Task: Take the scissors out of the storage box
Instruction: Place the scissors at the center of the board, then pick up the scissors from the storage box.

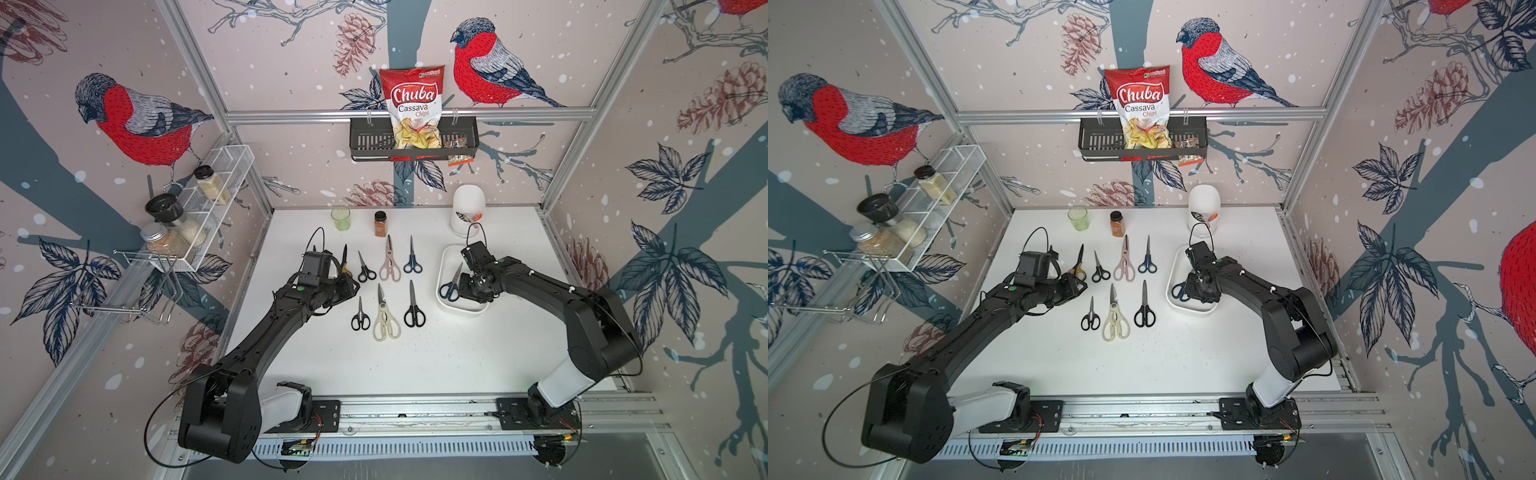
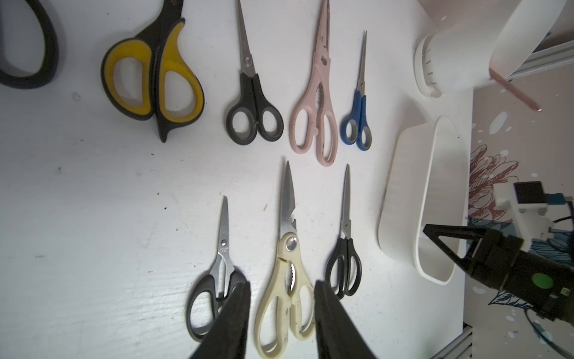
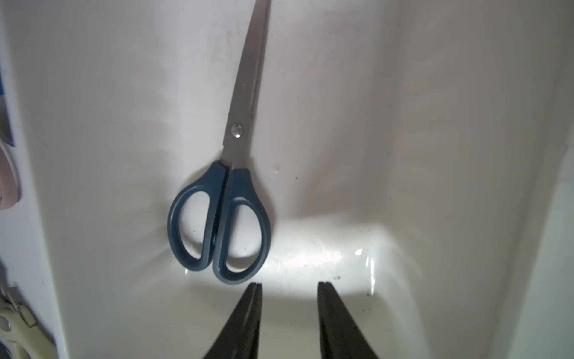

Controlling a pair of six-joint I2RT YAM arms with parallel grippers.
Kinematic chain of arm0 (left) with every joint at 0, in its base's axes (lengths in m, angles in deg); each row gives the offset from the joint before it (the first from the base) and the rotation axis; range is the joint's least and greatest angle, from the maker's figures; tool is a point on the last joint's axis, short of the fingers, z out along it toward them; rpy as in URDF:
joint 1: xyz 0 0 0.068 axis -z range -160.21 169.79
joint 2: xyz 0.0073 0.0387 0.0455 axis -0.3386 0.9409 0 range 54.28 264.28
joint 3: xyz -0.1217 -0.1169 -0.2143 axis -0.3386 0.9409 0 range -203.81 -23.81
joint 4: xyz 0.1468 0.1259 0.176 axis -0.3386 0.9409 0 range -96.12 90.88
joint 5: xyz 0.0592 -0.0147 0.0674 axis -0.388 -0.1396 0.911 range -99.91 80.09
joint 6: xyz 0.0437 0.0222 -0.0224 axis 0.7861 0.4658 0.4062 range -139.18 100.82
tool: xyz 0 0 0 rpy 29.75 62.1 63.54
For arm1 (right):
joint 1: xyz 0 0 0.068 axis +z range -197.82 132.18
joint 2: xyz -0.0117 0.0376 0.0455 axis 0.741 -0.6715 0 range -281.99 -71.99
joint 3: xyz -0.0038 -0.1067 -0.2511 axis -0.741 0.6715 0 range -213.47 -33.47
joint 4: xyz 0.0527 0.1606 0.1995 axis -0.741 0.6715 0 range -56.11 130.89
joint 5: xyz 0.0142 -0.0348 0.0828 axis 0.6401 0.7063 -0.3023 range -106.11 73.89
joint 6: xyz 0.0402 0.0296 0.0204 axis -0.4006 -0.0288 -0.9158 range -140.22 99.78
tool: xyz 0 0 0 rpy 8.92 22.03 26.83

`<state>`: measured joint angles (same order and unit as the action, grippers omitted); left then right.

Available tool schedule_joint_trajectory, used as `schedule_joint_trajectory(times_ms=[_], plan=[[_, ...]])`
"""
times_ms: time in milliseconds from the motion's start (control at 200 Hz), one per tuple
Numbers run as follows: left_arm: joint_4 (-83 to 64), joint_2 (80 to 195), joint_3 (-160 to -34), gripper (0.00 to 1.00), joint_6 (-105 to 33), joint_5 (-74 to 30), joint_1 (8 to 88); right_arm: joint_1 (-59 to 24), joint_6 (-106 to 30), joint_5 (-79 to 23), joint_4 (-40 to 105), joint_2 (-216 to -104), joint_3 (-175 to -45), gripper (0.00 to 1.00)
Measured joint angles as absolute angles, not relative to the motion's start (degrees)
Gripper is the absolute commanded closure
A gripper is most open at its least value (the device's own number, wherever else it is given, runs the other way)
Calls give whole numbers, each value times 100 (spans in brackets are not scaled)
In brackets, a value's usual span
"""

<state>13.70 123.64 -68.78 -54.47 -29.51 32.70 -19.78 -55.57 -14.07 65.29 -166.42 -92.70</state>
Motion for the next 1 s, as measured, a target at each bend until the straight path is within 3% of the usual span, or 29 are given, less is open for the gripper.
schedule_joint_trajectory(times_ms=[590, 765, 1000], plan=[[1429, 12006, -6797, 61, -5532, -2924, 3270, -1795, -5168, -863, 6210, -17588, -9586, 65], [1431, 11982, -6786, 61, -5530, -2922, 3270, -1797, -5064, -672, 5968, -17733, -9637, 82], [1433, 11918, -6762, 61, -5530, -2920, 3270, -1797, -4893, -631, 5747, -17765, -9580, 94]])
